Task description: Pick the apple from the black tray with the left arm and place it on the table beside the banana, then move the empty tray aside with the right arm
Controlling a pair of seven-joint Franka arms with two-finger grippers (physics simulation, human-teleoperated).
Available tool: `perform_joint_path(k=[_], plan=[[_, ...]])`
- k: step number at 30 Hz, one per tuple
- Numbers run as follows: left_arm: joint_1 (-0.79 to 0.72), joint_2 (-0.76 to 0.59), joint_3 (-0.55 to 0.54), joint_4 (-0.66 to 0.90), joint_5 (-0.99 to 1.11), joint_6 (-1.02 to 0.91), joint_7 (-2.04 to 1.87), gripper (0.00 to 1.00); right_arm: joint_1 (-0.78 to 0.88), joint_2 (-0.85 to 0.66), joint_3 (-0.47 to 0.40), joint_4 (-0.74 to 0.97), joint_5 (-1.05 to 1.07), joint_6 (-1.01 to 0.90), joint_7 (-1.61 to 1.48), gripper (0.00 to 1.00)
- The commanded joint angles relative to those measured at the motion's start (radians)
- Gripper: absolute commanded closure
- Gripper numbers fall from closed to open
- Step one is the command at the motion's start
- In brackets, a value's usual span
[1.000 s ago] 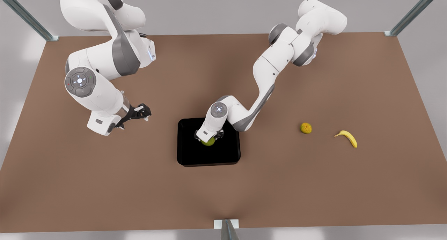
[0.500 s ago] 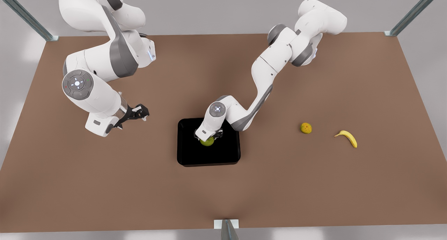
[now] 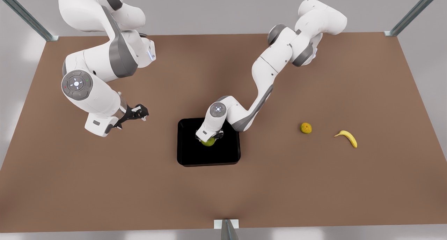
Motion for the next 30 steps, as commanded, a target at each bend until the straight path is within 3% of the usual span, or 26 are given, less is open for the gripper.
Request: perform_joint_path(k=[1, 12, 15, 22, 30], plan=[[0.004, -0.012, -0.001, 0.002, -0.009, -0.049, 0.011, 0.27, 0.000, -0.001, 0.000, 0.000, 0.001, -0.001, -0.009, 0.00], [0.096, -0.179, -0.064, 0.002, -0.014, -0.356, 0.014, 0.27, 0.005, -0.001, 0.008, 0.004, 0.005, 0.006, 0.012, 0.00], [0.145, -0.215, -0.066, 0.002, -0.017, -0.425, 0.039, 0.27, 0.002, 0.000, 0.011, 0.004, 0.140, 0.006, 0.119, 0.00], [0.320, -0.248, -0.076, -0.001, -0.005, -0.600, 0.302, 0.26, 0.035, 0.049, 0.019, 0.002, 0.133, 0.053, 0.205, 0.00], [0.481, -0.228, -0.070, -0.034, 0.067, -0.624, 0.497, 0.25, 0.129, 0.144, 0.011, 0.000, -0.012, 0.222, 0.256, 0.00]])
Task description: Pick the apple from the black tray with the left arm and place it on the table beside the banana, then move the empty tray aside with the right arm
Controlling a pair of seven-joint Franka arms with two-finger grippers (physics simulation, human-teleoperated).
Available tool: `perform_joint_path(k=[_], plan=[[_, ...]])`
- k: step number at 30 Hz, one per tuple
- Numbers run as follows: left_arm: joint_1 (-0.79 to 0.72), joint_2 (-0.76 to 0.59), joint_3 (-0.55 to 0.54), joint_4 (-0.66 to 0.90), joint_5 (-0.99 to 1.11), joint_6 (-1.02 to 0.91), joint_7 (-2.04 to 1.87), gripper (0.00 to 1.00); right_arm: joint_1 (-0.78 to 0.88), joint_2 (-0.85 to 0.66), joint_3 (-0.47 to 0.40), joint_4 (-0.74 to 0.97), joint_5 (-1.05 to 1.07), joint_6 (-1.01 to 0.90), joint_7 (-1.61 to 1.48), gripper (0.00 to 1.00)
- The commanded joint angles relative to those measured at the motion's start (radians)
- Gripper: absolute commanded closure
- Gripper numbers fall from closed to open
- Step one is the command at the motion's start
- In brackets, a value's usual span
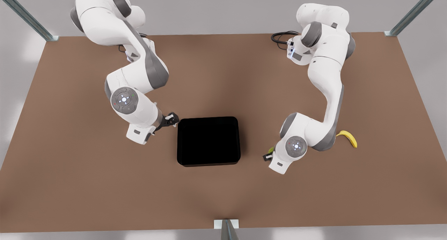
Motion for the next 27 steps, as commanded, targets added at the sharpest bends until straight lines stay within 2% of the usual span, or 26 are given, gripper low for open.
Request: perform_joint_path(k=[1, 3, 9, 10, 13, 16, 18, 21, 23, 25, 27], plan=[[0.008, 0.010, 0.000, -0.009, 0.021, -0.037, 0.295, 0.25, 0.008, 0.020, 0.001, 0.000, -0.034, 0.102, 0.180, 0.00], [0.002, 0.016, -0.002, -0.061, 0.019, -0.038, 0.293, 0.24, 0.064, 0.099, 0.005, 0.000, -0.035, 0.169, 0.303, 0.00], [-0.001, 0.006, -0.006, -0.109, 0.019, -0.121, 0.295, 0.24, 0.086, 0.138, -0.001, -0.021, -0.040, 0.205, 0.393, 0.00], [0.002, 0.006, -0.006, -0.101, 0.021, -0.122, 0.293, 0.00, 0.078, 0.138, -0.003, -0.029, -0.037, 0.208, 0.395, 0.00], [0.002, 0.002, -0.006, -0.073, 0.021, -0.164, 0.293, 0.00, 0.074, 0.093, -0.001, -0.218, -0.029, 0.415, 0.551, 0.00], [0.004, -0.014, -0.002, -0.012, 0.019, -0.202, 0.292, 0.00, 0.066, 0.096, -0.001, -0.236, -0.035, 0.418, 0.551, 0.00], [0.019, -0.111, 0.000, 0.000, 0.022, -0.208, 0.296, 0.00, 0.066, 0.078, -0.001, -0.337, -0.035, 0.517, 0.554, 0.00], [0.061, -0.292, 0.000, -0.021, 0.021, -0.365, 0.431, 0.00, 0.046, 0.052, -0.001, -0.442, -0.035, 0.599, 0.553, 0.00], [0.103, -0.341, -0.003, -0.033, 0.004, -0.431, 0.479, 0.00, 0.043, 0.047, -0.003, -0.497, -0.035, 0.654, 0.553, 0.00], [0.176, -0.444, -0.005, -0.199, -0.044, -0.388, 0.526, 0.00, 0.043, 0.047, -0.003, -0.503, -0.035, 0.659, 0.553, 0.00], [0.239, -0.700, -0.003, -0.627, -0.101, -0.140, 0.539, 0.00, 0.034, 0.050, -0.003, -0.509, -0.035, 0.659, 0.553, 0.00]])
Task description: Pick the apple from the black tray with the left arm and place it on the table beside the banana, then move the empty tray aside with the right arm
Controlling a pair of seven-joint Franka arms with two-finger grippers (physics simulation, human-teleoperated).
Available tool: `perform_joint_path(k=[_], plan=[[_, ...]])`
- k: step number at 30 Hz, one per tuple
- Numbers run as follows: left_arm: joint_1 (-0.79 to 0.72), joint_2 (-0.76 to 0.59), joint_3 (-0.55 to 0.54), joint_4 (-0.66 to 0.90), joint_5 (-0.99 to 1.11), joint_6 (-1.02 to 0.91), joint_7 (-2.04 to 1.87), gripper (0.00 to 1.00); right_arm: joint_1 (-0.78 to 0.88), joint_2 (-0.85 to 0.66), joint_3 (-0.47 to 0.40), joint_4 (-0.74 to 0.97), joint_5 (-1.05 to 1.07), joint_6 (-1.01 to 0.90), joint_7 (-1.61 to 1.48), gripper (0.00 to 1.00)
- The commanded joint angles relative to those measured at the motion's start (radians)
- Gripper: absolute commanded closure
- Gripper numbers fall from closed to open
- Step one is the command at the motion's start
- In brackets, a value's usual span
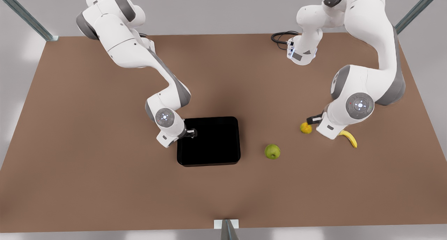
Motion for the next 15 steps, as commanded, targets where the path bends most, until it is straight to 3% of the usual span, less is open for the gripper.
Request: perform_joint_path(k=[1, 3, 15], plan=[[0.016, -0.138, 0.002, -0.234, -0.054, 0.194, 0.265, 0.00, -0.007, 0.001, 0.000, -0.004, 0.001, 0.076, 0.158, 0.00], [0.051, -0.202, 0.013, -0.328, -0.116, 0.265, 0.347, 0.00, -0.008, 0.006, 0.000, -0.004, 0.001, 0.076, 0.158, 0.01], [0.048, -0.170, 0.009, -0.254, -0.117, 0.262, 0.339, 0.00, -0.010, 0.082, -0.005, -0.004, -0.002, 0.077, 0.158, 0.03]])
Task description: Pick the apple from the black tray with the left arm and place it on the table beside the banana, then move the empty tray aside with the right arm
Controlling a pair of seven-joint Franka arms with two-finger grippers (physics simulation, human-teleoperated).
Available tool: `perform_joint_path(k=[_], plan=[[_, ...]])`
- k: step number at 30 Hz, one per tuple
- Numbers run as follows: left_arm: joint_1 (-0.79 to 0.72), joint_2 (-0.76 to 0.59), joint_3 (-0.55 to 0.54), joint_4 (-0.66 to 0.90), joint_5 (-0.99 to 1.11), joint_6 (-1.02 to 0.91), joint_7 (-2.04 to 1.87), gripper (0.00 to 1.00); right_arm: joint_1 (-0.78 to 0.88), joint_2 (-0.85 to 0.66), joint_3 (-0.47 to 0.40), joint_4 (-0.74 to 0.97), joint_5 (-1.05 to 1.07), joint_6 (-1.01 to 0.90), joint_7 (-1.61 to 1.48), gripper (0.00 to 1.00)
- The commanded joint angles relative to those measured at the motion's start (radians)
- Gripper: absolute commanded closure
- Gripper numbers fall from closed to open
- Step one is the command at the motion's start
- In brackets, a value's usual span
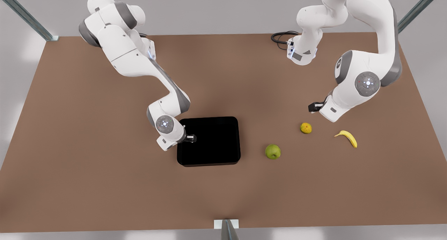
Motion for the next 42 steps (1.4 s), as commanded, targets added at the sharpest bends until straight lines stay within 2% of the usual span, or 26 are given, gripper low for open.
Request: perform_joint_path(k=[1, 5, 6, 8, 9, 14, 18, 20, 23, 26, 28, 30, 33, 35, 42], plan=[[-0.002, 0.000, -0.001, 0.001, 0.000, 0.019, 0.147, 0.00, 0.000, 0.008, 0.000, 0.001, 0.000, 0.007, 0.066, 0.03], [-0.002, 0.003, -0.003, 0.003, 0.000, 0.019, 0.147, 0.00, -0.001, 0.009, -0.008, 0.001, -0.001, 0.020, 0.065, 0.04], [-0.002, 0.003, -0.003, 0.003, 0.000, 0.019, 0.147, 0.00, -0.001, 0.009, -0.009, 0.002, -0.001, 0.020, 0.063, 0.08], [-0.003, 0.004, -0.003, 0.003, 0.002, 0.019, 0.145, 0.00, -0.006, 0.009, -0.009, 0.007, 0.000, 0.020, 0.057, 0.46], [-0.003, 0.004, -0.004, 0.003, 0.002, 0.019, 0.145, 0.00, -0.008, 0.009, -0.009, 0.007, 0.000, 0.020, 0.055, 0.56], [-0.003, 0.004, -0.004, 0.003, 0.002, 0.019, 0.145, 0.00, -0.008, 0.009, -0.009, 0.010, -0.003, 0.020, 0.052, 0.81], [-0.005, 0.004, -0.006, 0.003, 0.002, 0.019, 0.145, 0.00, -0.005, 0.036, -0.009, 0.016, -0.001, 0.024, 0.060, 0.81], [-0.005, 0.004, -0.006, 0.003, 0.003, 0.019, 0.145, 0.00, -0.006, 0.036, -0.009, 0.037, 0.005, 0.023, 0.055, 0.85], [-0.005, 0.004, -0.006, 0.003, 0.003, 0.019, 0.145, 0.00, -0.009, 0.029, -0.009, 0.080, 0.040, 0.010, 0.046, 0.97], [-0.005, 0.004, -0.006, 0.003, 0.003, 0.019, 0.145, 0.00, -0.106, 0.003, 0.075, 0.097, 0.036, -0.028, 0.031, 0.95], [-0.005, 0.004, -0.006, 0.003, 0.005, 0.019, 0.145, 0.00, -0.187, -0.024, 0.093, 0.160, 0.039, -0.164, -0.106, 0.93], [-0.005, 0.004, -0.006, 0.003, 0.005, 0.019, 0.145, 0.00, -0.343, -0.029, 0.171, 0.168, 0.036, -0.227, -0.247, 0.93], [-0.005, 0.004, -0.006, 0.003, 0.006, 0.019, 0.145, 0.00, -0.408, -0.029, 0.175, 0.281, 0.032, -0.375, -0.380, 0.93], [-0.005, 0.004, -0.006, 0.003, 0.005, 0.019, 0.145, 0.00, -0.451, -0.026, 0.168, 0.408, 0.026, -0.560, -0.500, 0.93], [-0.005, 0.004, -0.006, 0.003, 0.006, 0.017, 0.144, 0.00, -0.652, -0.029, 0.170, 0.435, 0.023, -0.674, -0.761, 0.93]])
